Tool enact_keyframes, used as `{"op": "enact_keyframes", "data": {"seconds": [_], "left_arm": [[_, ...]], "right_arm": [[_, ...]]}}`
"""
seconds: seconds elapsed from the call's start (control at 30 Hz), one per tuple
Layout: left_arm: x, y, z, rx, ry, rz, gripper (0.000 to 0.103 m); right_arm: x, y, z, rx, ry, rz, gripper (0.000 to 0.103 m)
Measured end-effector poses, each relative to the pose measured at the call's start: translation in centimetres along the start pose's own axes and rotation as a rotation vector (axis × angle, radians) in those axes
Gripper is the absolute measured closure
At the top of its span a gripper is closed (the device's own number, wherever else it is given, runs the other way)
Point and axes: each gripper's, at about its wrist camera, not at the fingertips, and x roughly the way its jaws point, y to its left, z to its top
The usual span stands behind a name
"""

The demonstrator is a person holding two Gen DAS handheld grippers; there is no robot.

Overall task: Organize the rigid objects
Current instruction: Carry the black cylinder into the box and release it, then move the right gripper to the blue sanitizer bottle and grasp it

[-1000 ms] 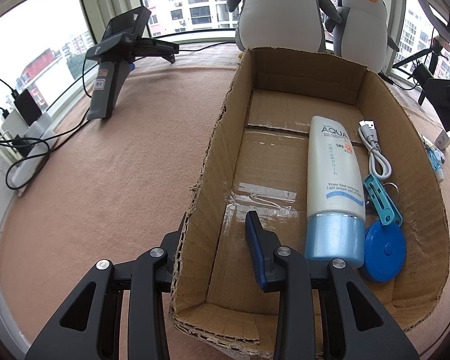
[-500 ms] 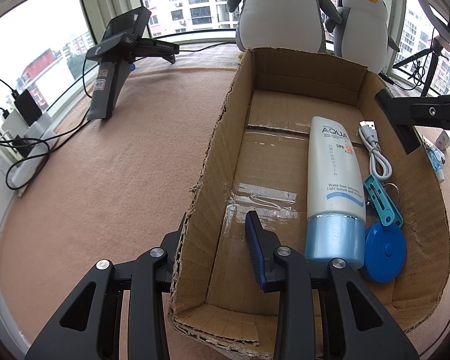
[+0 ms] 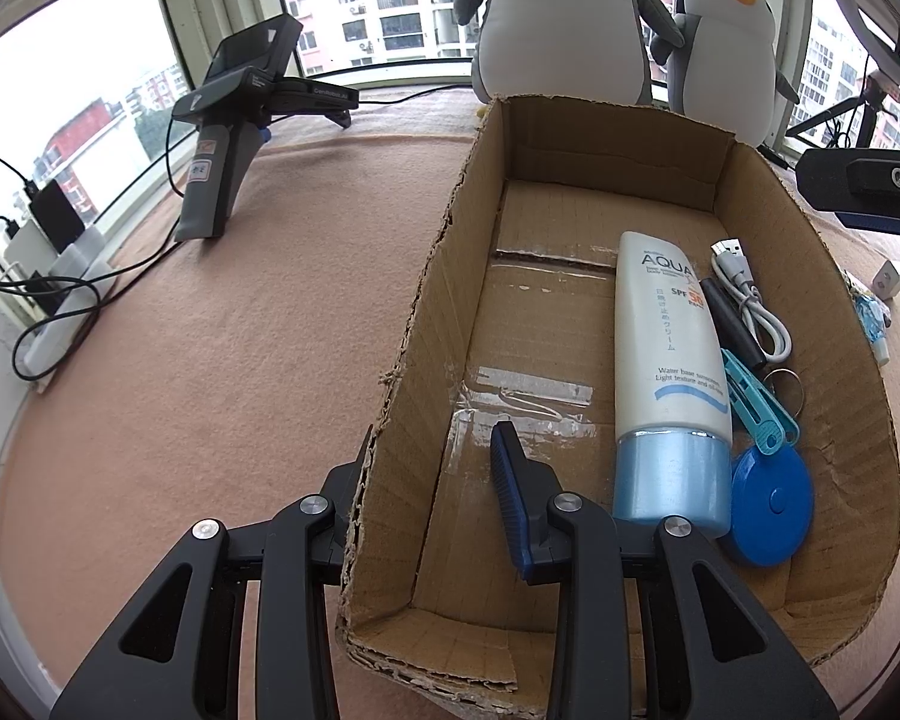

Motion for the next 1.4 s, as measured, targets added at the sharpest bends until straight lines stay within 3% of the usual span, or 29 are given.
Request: {"op": "enact_keyframes", "data": {"seconds": [0.27,0.53,0.9,1.23,1.4], "left_arm": [[0.0,0.0,0.0,0.000,0.000,0.000,0.071],[0.0,0.0,0.1,0.001,-0.001,-0.001,0.071],[0.0,0.0,0.0,0.001,-0.001,0.000,0.071],[0.0,0.0,0.0,0.001,-0.002,0.000,0.071],[0.0,0.0,0.0,0.000,-0.001,0.000,0.071]], "right_arm": [[-1.8,-2.9,-0.9,0.056,-0.014,-0.045,0.039],[-3.5,-7.4,-2.5,0.124,-0.016,-0.147,0.039],[-3.0,-12.8,-4.7,0.190,0.030,-0.272,0.039],[-1.1,-14.4,-5.7,0.206,0.088,-0.280,0.039],[-0.1,-14.4,-5.7,0.196,0.113,-0.288,0.045]]}}
